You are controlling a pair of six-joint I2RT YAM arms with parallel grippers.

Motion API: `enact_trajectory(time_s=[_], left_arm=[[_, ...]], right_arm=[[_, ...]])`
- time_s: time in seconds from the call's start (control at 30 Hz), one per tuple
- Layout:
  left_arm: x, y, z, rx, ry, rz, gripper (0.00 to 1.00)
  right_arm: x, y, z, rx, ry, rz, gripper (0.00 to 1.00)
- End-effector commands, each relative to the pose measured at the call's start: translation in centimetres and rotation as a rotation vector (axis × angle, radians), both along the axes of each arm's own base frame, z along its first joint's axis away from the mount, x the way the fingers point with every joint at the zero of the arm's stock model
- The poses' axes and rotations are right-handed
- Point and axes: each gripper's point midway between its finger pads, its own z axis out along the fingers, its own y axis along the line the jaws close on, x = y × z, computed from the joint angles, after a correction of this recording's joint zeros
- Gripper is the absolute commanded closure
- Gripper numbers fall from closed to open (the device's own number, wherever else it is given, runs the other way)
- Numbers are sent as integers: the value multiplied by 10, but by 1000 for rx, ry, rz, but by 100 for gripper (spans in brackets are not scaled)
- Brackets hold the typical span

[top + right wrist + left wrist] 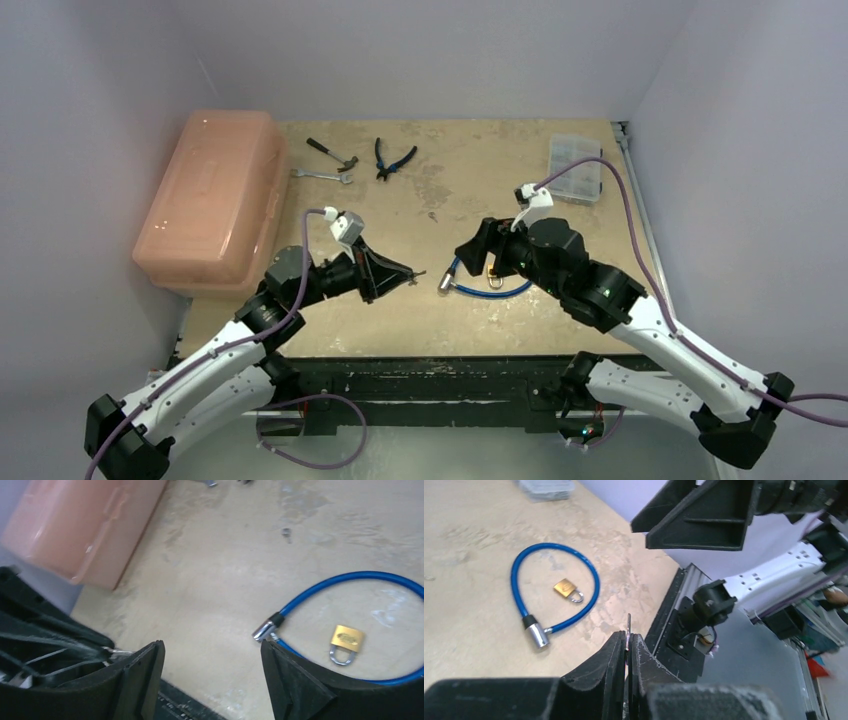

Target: Unlock with the key

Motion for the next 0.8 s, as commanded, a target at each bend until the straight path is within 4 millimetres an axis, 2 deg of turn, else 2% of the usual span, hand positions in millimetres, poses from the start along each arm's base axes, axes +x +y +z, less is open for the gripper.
enact_trajectory(time_s=[0.0, 0.03, 0.1, 0.17, 0.37, 0.47, 0.57, 0.67, 0.77], left_arm=[[21, 10, -20, 43, 106, 152, 100], [22, 12, -29, 70, 148, 170, 100], [28, 15, -40, 117, 198, 213, 100], [33, 23, -63, 197, 296, 282, 100], [45, 40, -95, 323, 426, 424, 100], [48, 46, -96, 331, 438, 466, 100], [38, 37, -94, 311, 397, 371, 100], [18, 12, -72, 158, 315, 173, 100], [1, 2, -51, 5, 238, 61, 100]], right_arm=[[21, -18, -15, 23, 64, -226, 8], [21, -15, -21, 12, 84, -219, 3], [24, -7, -38, -8, 144, -228, 1], [29, -4, -53, -17, 206, -278, 1], [41, 14, -66, -54, 276, -298, 1], [48, 12, -74, -52, 302, -370, 2], [51, 9, -88, -87, 361, -441, 7], [49, 11, -109, -155, 454, -484, 8], [49, 17, -126, -208, 521, -506, 7]])
